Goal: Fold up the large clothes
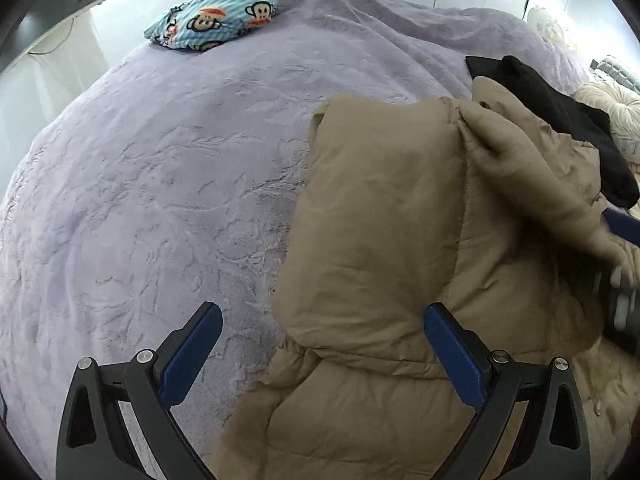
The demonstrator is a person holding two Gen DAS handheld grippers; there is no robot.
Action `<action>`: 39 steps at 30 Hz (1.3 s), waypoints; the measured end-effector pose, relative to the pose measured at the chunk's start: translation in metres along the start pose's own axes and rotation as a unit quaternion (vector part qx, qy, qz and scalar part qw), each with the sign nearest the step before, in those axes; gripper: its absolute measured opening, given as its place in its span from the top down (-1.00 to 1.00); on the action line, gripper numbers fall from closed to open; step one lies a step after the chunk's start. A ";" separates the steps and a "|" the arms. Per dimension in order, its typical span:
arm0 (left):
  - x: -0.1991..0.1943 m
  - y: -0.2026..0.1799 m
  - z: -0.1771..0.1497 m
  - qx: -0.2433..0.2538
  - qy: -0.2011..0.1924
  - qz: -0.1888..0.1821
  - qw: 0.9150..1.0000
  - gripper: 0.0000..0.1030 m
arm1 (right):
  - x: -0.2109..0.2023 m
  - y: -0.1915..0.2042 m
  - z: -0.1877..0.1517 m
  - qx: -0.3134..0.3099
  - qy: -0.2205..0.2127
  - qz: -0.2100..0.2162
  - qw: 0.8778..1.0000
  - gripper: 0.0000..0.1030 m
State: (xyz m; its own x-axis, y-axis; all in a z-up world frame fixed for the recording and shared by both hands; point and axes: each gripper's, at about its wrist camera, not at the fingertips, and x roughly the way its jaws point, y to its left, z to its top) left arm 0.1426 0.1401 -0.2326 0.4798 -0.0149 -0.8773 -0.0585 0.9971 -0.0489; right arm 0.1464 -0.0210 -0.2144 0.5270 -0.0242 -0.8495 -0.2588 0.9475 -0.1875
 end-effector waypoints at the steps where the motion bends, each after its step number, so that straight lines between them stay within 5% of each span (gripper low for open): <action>1: -0.003 0.000 0.003 -0.002 0.001 -0.014 1.000 -0.97 | -0.001 -0.023 0.002 0.053 -0.004 0.003 0.999 -0.46; 7: -0.010 0.030 0.064 -0.051 -0.011 -0.139 0.989 -0.97 | 0.022 -0.138 -0.043 0.279 0.035 0.100 0.954 -0.46; 11: 0.041 0.038 0.110 -0.086 0.051 -0.180 0.979 -0.96 | 0.047 -0.165 -0.074 0.365 0.068 0.158 0.915 0.33; 13: 0.069 0.034 0.119 -0.111 0.091 -0.206 0.968 -0.42 | 0.055 -0.173 -0.085 0.401 0.071 0.182 0.895 0.60; 14: 0.075 0.032 0.119 -0.117 0.100 -0.219 0.964 0.18 | 0.059 -0.176 -0.090 0.418 0.071 0.192 0.885 0.69; 15: 0.076 0.028 0.116 -0.124 0.104 -0.236 0.958 0.46 | 0.060 -0.176 -0.093 0.424 0.070 0.196 0.882 0.72; 17: 0.047 0.012 0.110 -0.095 0.058 -0.244 0.963 0.67 | 0.059 -0.172 -0.092 0.411 0.070 0.185 0.890 0.75; 21: 0.003 -0.006 0.112 -0.011 -0.014 -0.215 0.976 0.67 | 0.049 -0.158 -0.099 0.383 0.068 0.175 0.904 0.77; 28: 0.061 0.005 0.117 0.026 0.015 -0.092 0.995 0.66 | 0.068 -0.143 -0.085 0.391 0.064 0.167 0.903 0.77; 32: 0.061 0.005 0.115 -0.003 0.010 -0.064 0.998 0.65 | 0.070 -0.142 -0.075 0.387 0.072 0.155 0.906 0.76; 34: 0.041 0.008 0.117 -0.003 -0.008 -0.049 0.999 0.65 | 0.062 -0.145 -0.074 0.374 0.091 0.158 0.909 0.66; 36: 0.017 0.011 0.118 0.010 -0.032 -0.028 0.999 0.65 | 0.049 -0.151 -0.076 0.368 0.091 0.145 0.914 0.22; 39: -0.012 0.017 0.115 0.020 -0.051 -0.026 0.998 0.65 | 0.018 -0.169 -0.087 0.375 0.068 0.088 0.920 -0.03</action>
State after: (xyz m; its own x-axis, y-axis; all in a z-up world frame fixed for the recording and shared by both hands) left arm 0.2369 0.1657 -0.1680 0.5674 -0.0608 -0.8212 0.0023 0.9974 -0.0723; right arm 0.1292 -0.2088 -0.2404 0.4114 0.1584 -0.8976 0.3282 0.8930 0.3080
